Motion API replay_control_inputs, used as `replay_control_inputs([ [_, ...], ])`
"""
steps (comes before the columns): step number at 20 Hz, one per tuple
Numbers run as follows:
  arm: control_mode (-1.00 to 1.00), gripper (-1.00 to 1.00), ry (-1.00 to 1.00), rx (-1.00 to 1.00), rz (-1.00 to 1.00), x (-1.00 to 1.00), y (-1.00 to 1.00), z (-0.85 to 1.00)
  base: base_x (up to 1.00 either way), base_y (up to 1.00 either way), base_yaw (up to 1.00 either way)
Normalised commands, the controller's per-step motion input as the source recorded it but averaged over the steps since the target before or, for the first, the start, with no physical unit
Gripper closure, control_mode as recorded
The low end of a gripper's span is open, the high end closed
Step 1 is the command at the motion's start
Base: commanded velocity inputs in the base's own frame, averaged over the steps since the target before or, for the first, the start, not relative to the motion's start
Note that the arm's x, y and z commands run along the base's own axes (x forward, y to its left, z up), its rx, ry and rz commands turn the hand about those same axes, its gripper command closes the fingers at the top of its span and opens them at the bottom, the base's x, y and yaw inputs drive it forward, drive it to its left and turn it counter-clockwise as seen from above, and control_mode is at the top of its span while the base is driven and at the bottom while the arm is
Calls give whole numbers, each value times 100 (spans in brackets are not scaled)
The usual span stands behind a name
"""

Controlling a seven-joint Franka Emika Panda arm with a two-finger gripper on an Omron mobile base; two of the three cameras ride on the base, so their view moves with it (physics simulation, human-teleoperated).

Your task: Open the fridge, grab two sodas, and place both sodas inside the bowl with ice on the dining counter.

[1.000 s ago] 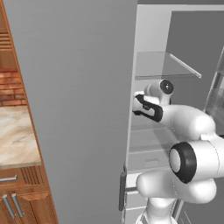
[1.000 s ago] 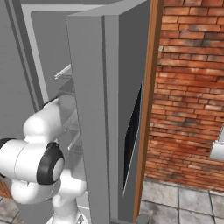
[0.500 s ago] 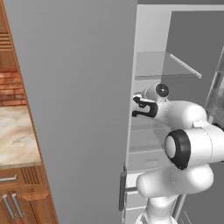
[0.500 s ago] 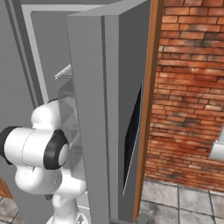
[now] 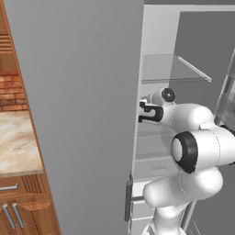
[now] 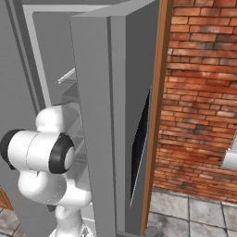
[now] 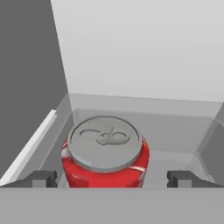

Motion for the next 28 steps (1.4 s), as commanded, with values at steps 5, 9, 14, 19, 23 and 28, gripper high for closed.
replay_control_inputs([
  [5, -100, 100, 0, 0, 0, 15, 2, 0, 0, 0, 0],
  [9, -100, 100, 0, 0, 0, 6, 0, -1, 0, 0, 0],
  [14, -100, 100, 0, 0, 0, 1, 0, -1, 0, 0, 0],
  [19, -100, 100, 0, 1, 0, -1, 0, -6, 0, 0, 0],
  [23, -100, 100, -5, 0, 0, -25, 0, -2, 0, 0, 0],
  [28, -100, 100, -6, 0, -1, -50, 0, 0, 0, 0, 0],
])
